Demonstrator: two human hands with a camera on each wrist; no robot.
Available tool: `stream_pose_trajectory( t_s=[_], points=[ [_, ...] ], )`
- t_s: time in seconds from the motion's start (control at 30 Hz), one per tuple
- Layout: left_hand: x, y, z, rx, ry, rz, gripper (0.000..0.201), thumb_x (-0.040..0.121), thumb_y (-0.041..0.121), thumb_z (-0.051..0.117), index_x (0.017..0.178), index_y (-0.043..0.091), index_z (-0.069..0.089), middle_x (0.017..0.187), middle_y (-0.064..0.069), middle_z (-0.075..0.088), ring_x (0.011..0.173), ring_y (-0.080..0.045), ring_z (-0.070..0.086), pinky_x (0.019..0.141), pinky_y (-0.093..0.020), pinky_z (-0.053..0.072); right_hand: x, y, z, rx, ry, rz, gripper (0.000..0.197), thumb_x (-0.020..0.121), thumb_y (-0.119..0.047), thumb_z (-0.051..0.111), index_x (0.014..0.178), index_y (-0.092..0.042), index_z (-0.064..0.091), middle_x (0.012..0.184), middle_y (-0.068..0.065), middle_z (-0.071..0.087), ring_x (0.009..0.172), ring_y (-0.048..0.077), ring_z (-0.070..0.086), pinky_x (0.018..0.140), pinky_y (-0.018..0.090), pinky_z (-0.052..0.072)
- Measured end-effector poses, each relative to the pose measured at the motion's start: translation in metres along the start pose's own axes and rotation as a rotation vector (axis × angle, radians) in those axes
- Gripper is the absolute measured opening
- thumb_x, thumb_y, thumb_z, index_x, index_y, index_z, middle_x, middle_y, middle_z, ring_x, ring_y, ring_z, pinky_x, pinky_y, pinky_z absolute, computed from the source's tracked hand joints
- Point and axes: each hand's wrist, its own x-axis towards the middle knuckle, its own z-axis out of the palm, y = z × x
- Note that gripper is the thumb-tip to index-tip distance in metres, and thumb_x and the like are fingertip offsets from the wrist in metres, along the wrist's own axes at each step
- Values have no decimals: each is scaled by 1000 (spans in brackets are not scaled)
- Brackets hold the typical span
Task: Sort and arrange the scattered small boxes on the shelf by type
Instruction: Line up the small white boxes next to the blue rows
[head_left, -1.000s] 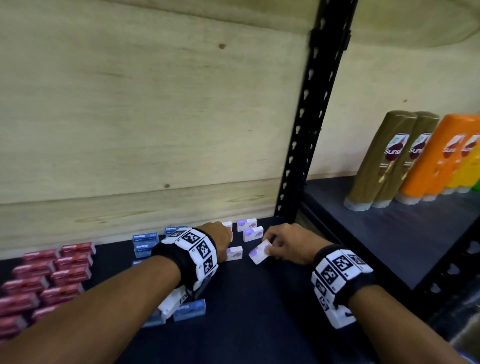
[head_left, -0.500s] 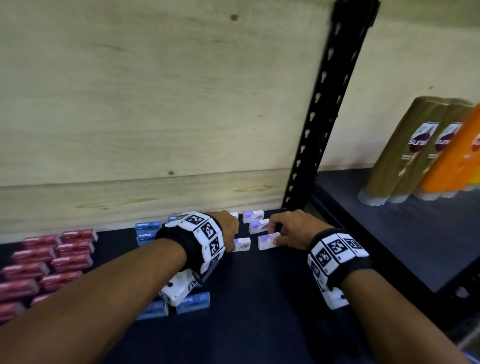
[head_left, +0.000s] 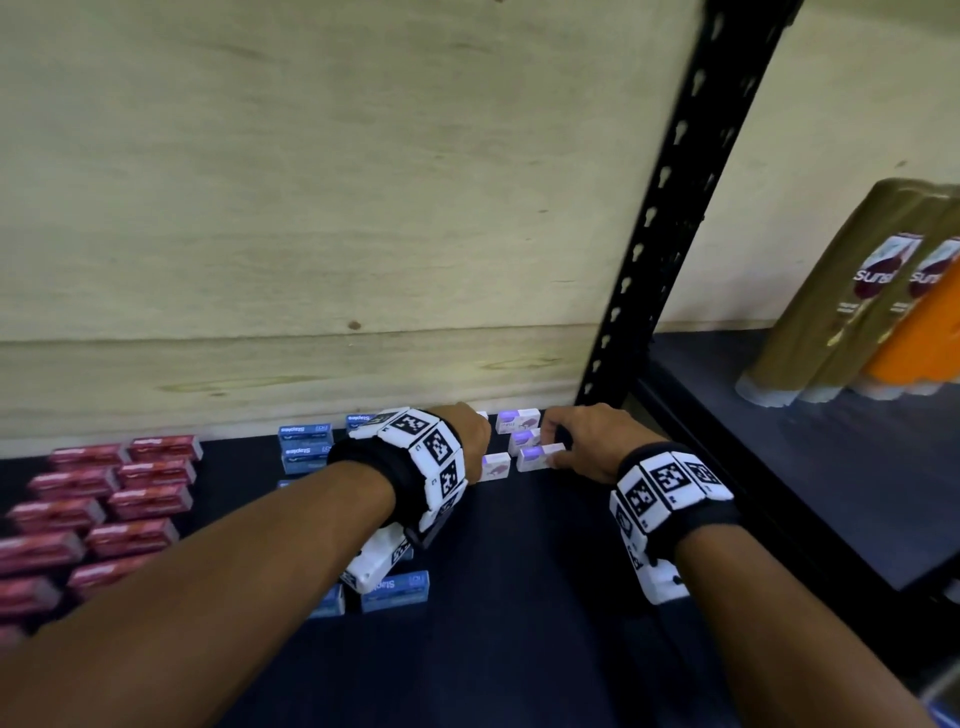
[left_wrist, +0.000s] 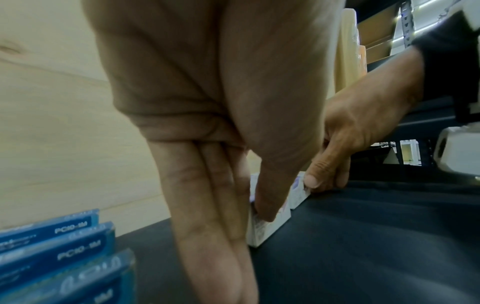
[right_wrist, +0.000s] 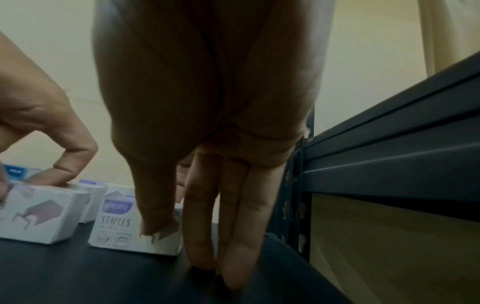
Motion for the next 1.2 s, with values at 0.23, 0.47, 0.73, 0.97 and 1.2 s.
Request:
stream_pose_trajectory(
  t_s=[0.23, 0.47, 0.73, 0.97, 1.2],
  points=[
    [4, -2, 2, -49, 16, -30, 35, 94, 18, 56, 66, 15, 35, 65, 2, 38, 52, -9, 36, 43, -22, 26, -2, 1, -4, 8, -25, 9, 13, 88, -31, 67, 97, -33, 57, 95, -6, 56, 94, 20, 57, 77, 27, 42],
    [1, -1, 0, -54, -28, -52, 11, 92, 22, 58, 96, 13, 55, 74, 0, 47, 66, -18, 47, 44, -22, 30, -8, 1, -6, 43, -46, 22, 24, 87, -35, 71, 107, -32, 58, 93, -8, 58, 90, 16, 58, 77, 25, 42],
    [-22, -2, -1, -163, 21, -66, 38, 89, 37, 63, 114, 12, 47, 99, -8, 54, 84, -25, 54, 58, -27, 35, -27, 2, -2, 166, -28, 63, 41, 83, -31, 71, 115, -37, 46, 107, 5, 65, 96, 24, 62, 90, 33, 50],
    [-81, -40, -16, -223, 113, -81, 48, 89, 46, 60, 123, 15, 48, 116, -9, 60, 99, -27, 61, 82, -35, 52, -54, -22, -18, 105, 99, -50, 29, 86, -31, 67, 112, -27, 55, 100, -4, 53, 92, 15, 55, 80, 24, 41],
    [-194, -113, 0, -402, 184, -170, 33, 89, 48, 59, 113, 25, 55, 107, 4, 69, 95, -15, 63, 86, -29, 50, -56, -120, -45, 69, 43, -261, 22, 89, -39, 65, 107, -26, 60, 99, -5, 58, 91, 17, 58, 80, 29, 47]
  ],
)
